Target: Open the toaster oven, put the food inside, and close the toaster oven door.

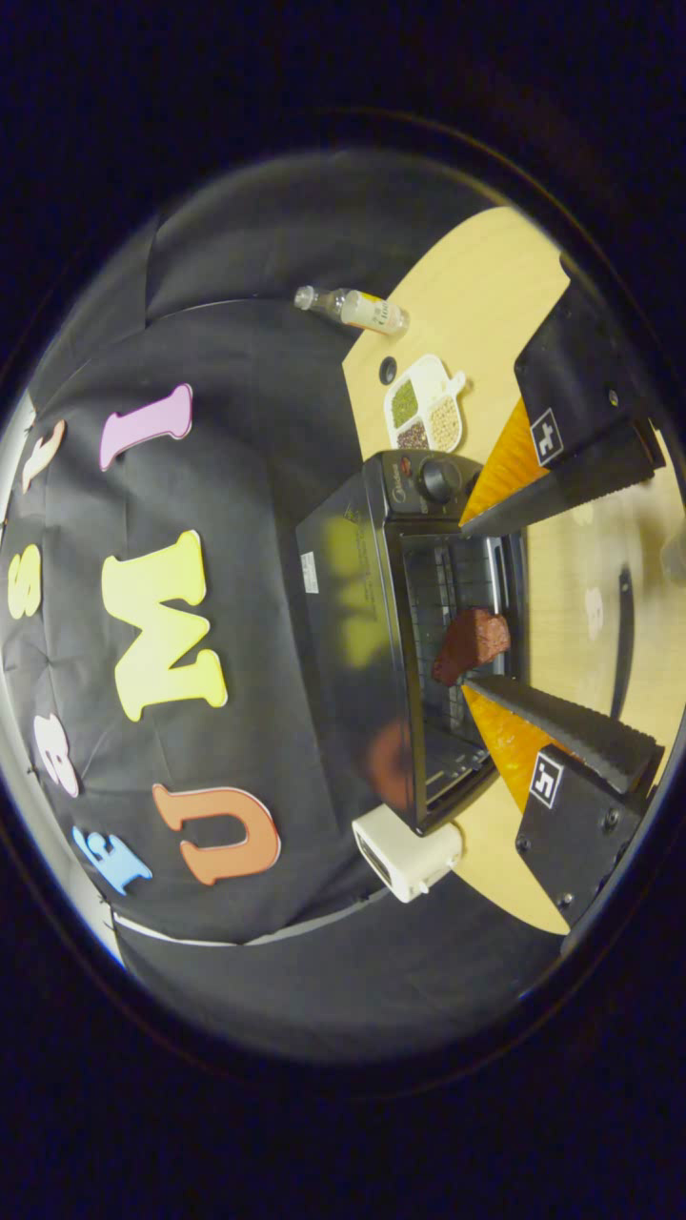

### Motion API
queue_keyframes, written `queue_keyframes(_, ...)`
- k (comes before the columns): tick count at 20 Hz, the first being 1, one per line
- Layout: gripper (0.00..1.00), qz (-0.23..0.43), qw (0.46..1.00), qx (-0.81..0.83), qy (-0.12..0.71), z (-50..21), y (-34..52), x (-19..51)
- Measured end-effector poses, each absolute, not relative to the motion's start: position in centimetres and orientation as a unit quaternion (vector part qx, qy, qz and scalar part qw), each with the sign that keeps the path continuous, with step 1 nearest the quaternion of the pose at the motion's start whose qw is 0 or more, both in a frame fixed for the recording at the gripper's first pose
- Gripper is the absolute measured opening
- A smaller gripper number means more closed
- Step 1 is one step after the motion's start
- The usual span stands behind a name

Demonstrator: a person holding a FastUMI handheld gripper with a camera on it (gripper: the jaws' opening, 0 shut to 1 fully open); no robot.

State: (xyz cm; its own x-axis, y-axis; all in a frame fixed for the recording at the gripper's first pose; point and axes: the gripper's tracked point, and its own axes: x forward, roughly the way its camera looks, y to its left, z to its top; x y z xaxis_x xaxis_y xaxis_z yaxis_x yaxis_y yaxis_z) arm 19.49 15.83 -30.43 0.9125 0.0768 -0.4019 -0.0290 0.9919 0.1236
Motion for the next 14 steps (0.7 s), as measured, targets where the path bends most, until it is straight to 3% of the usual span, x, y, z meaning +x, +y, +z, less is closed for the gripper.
queue_keyframes(7,0.94,0.027,0.967,-0.01,0.254,-32.2,14.0,10.9)
queue_keyframes(14,0.94,0.05,0.946,-0.005,0.32,-37.7,15.9,7.2)
